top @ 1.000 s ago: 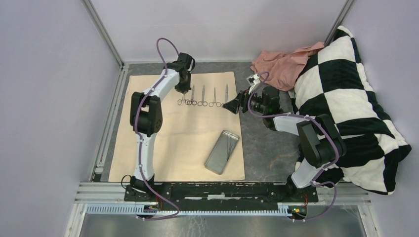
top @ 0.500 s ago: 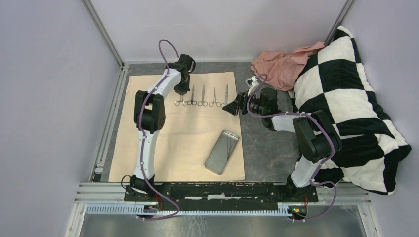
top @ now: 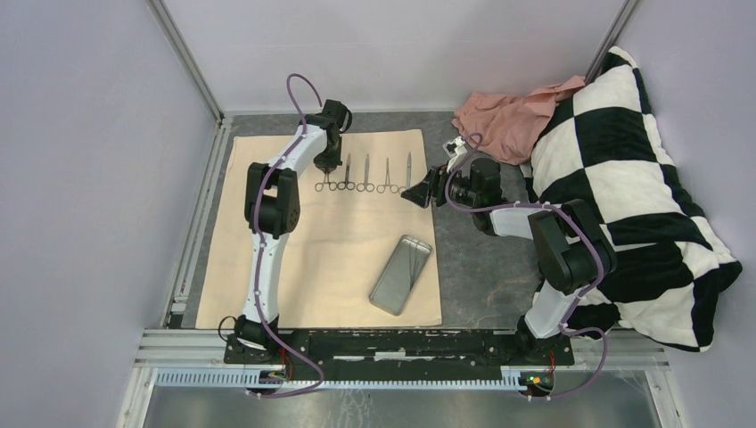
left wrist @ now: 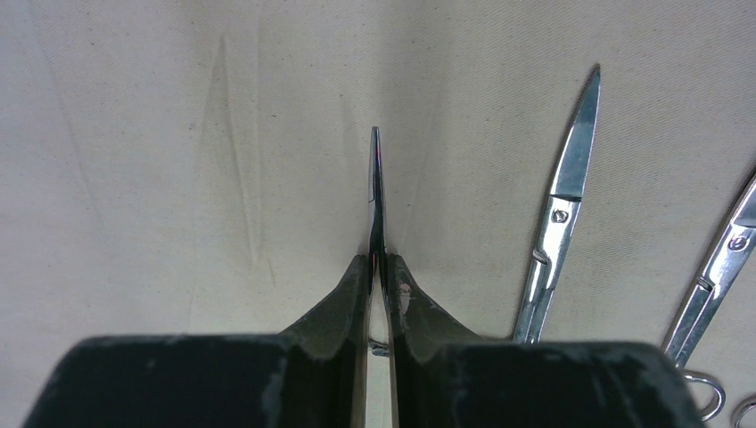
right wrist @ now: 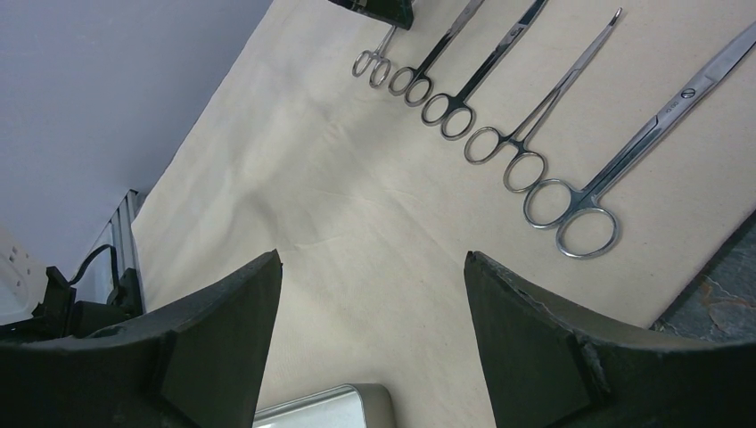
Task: Open and lay out the surgical kit
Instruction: Place the medical item in the surgical kit.
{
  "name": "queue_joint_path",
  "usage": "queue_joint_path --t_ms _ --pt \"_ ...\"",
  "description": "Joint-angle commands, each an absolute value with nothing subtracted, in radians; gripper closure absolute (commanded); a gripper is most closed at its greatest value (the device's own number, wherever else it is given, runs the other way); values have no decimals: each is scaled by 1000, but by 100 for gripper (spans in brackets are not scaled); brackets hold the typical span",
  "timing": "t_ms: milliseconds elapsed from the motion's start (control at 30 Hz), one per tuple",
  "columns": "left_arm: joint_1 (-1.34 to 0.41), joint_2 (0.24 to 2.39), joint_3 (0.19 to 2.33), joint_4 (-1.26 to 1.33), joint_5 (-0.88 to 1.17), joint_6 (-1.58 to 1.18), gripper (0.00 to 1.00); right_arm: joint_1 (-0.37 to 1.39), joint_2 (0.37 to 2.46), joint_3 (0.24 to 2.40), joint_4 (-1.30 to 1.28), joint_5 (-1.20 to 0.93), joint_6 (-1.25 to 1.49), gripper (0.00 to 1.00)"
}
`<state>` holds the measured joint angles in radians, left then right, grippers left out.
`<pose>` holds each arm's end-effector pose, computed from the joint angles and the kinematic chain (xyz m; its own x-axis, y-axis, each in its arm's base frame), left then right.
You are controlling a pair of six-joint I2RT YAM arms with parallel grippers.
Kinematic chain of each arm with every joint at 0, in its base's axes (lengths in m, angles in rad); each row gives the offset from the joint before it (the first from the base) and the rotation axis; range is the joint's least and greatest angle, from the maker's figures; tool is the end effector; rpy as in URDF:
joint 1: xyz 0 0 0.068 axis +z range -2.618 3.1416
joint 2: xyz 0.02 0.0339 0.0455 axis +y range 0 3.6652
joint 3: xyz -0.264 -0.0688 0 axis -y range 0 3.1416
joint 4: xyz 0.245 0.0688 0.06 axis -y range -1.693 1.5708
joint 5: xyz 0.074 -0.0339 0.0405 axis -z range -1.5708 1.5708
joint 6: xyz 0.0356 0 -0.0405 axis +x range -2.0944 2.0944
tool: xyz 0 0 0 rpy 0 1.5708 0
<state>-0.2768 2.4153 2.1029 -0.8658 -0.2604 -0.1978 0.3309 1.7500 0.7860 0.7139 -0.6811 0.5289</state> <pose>0.4935 -0.1307 0.1705 -0.9047 0.0596 -0.4219 -0.0086 0.9874 0.1581 0.3280 0.1364 0.1811 -0.6206 0.2013 -0.7579 -0.5979 0.5038 0.6234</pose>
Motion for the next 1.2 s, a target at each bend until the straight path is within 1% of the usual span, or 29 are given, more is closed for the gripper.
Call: queue_joint_path --t_ms 0,267,800,900,967,1167 --pt "-270 2425 2148 -857 -285 -165 98 326 1763 822 778 -710 537 19" --pt "-268 2428 2154 -837 -263 -165 98 327 1768 822 789 -717 544 19" --pt "-268 2435 2153 -837 -309 -141 98 326 1772 821 805 -729 556 20" --pt "-268 2427 2150 -837 -313 -143 85 326 1774 821 808 -731 558 20" --pt "-268 2413 2144 -837 -304 -144 80 326 1774 821 811 -733 559 20" --pt "-268 2362 2111 -814 -277 -153 62 326 1777 821 817 -736 564 20"
